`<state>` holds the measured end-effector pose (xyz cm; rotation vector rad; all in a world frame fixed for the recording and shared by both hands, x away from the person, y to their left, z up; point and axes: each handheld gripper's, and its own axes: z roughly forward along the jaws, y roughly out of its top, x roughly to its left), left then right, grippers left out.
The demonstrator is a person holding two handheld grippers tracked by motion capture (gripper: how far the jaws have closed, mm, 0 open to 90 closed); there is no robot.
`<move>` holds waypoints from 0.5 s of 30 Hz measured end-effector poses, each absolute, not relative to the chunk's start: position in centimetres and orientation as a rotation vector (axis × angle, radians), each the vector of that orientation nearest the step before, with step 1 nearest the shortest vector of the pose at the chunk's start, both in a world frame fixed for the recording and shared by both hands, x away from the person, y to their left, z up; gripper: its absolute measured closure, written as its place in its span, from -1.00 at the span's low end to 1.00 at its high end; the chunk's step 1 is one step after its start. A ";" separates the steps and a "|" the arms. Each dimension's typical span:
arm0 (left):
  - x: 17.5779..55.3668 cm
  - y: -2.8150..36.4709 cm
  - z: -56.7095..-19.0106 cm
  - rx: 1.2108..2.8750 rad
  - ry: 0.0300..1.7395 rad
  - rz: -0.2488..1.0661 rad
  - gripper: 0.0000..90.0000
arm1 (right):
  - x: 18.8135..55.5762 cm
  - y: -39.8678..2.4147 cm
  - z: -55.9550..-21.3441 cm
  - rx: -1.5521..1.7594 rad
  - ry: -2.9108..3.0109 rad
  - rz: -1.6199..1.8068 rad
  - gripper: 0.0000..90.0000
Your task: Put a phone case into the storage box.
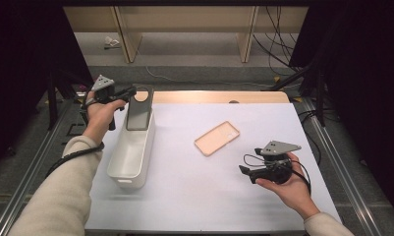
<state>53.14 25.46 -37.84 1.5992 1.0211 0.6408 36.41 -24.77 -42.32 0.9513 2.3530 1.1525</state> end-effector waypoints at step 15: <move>53.3 25.5 -39.0 1.603 1.041 0.618 0.80 | 36.4 -24.7 -42.4 0.951 2.361 1.152 -0.63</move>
